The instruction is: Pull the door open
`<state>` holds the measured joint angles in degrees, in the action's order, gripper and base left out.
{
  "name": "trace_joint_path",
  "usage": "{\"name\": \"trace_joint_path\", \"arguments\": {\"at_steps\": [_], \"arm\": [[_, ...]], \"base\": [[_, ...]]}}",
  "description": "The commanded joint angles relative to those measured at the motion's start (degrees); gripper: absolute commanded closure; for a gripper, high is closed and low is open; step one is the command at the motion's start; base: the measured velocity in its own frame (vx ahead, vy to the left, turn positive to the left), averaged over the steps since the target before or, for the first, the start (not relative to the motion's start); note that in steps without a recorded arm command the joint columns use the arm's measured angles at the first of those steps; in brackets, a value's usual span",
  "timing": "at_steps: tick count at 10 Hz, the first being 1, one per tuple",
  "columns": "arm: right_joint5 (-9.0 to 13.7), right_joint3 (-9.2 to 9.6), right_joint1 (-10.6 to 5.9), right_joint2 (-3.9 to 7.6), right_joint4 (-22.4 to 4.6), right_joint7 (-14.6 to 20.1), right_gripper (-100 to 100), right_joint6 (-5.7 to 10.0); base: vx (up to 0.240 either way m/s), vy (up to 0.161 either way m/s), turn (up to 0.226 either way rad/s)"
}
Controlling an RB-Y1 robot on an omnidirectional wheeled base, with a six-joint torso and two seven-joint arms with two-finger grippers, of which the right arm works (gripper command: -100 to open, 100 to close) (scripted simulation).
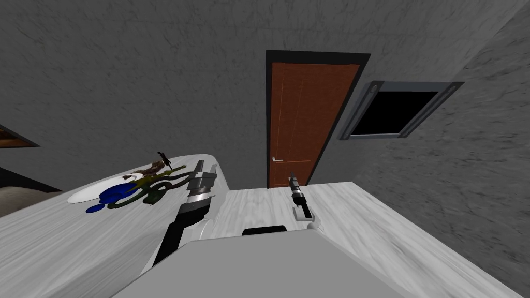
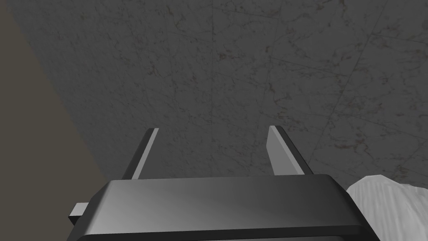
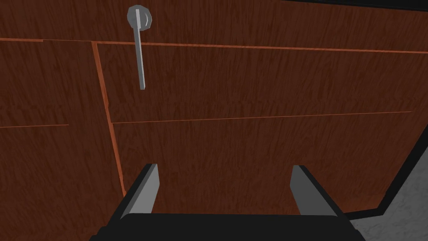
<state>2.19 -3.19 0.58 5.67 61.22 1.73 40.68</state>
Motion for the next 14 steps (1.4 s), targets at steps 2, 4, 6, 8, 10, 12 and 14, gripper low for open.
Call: {"name": "trace_joint_path", "arguments": {"at_steps": [2,4,6,8,10,12,14], "arm": [[0.1,-0.08,-1.57,-0.01,-4.2,0.2,-100,0.84],[0.2,-0.15,-2.73,-0.04,-7.2,0.3,-100,1.48],[0.2,-0.18,-3.31,-0.06,-8.8,0.3,-100,1.8],[0.3,-0.24,-4.44,-0.1,-11.8,0.4,-100,2.43],[0.4,-0.29,-5.44,-0.15,-14.4,0.5,-100,2.98],[0.4,-0.35,-6.44,-0.21,-17.1,0.6,-100,3.54],[0.5,-0.39,-7.24,-0.28,-19.2,0.7,-100,3.99]], "base": [[0.083,0.007,0.043],[0.092,0.003,0.037],[0.067,-0.001,0.017],[0.086,-0.008,0.036],[0.101,0.001,0.034],[0.103,0.011,0.031],[0.107,-0.001,0.023]]}}
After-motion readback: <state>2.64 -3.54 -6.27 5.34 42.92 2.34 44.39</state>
